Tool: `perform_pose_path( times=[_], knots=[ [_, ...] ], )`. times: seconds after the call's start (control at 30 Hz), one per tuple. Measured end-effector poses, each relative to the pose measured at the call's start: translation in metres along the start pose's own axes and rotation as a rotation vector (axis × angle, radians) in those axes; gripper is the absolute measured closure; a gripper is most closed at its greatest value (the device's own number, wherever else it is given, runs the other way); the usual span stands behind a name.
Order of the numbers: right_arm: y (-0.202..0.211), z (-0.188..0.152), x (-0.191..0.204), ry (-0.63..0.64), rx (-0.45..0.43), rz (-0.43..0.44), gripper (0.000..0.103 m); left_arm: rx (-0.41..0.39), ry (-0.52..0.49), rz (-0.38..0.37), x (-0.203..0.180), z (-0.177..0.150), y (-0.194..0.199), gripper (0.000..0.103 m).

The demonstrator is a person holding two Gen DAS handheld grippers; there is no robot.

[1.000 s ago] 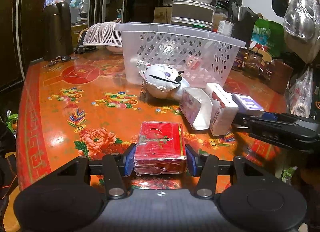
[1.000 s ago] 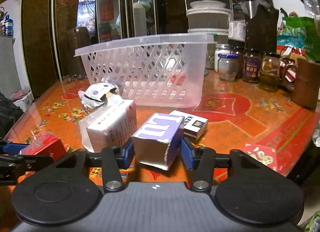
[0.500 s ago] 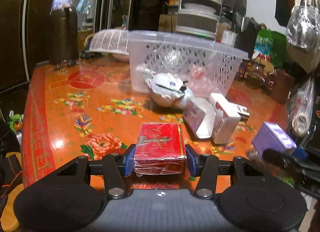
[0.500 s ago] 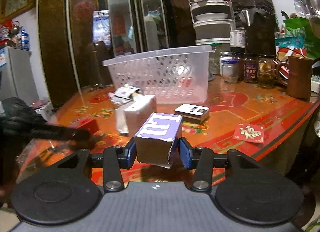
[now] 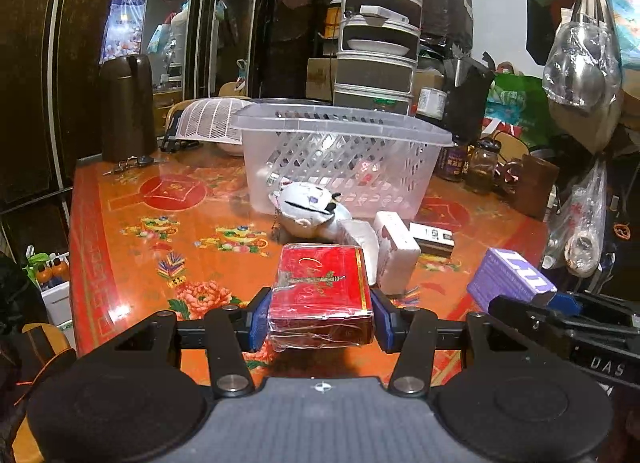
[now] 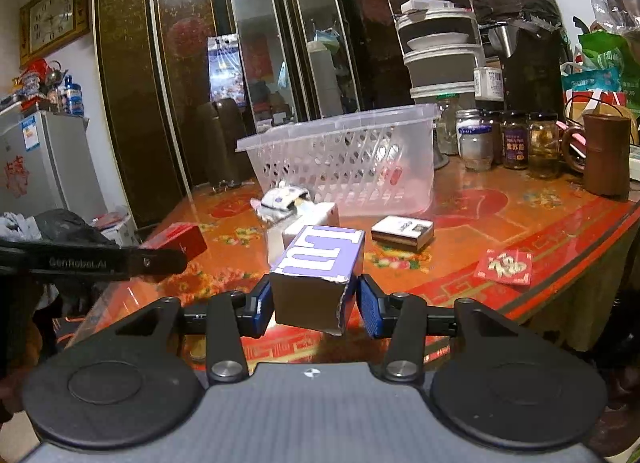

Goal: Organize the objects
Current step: 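Lift and carry both boxes over the clear plastic basket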

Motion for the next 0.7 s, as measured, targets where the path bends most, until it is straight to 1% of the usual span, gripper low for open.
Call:
perform_pose_path(
  times=[0.13, 0.23, 0.47, 0.6, 0.7],
  knots=[
    [0.004, 0.013, 0.001, -0.013, -0.017, 0.024, 0.055, -0.018, -0.002, 0.011, 0.004, 0.011, 0.002, 0.049],
    [0.004, 0.025, 0.004, -0.006, -0.031, 0.034, 0.055, -0.036, 0.006, 0.005, 0.009, 0.022, 0.002, 0.049],
    [-0.001, 0.064, 0.009, 0.039, -0.1, 0.026, 0.055, -0.087, -0.005, -0.001, 0.019, 0.059, -0.004, 0.049],
    [-0.014, 0.087, 0.007, 0.057, -0.11, 0.013, 0.056, -0.121, -0.019, 0.007, 0.028, 0.085, -0.014, 0.049],
    [-0.028, 0.101, 0.007, 0.058, -0.107, 0.002, 0.056, -0.123, -0.012, -0.02, 0.035, 0.099, -0.026, 0.049]
  ],
)
Point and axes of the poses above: each gripper's, at about its wrist camera, not at the fingertips, and y roughly against the way its jaws point, x to its left, z to its top, the point moved 7 cm from there along -y, roughly the way its jaws point, and after that the axes turned 15 degrees about -y, right-handed, at the moved point
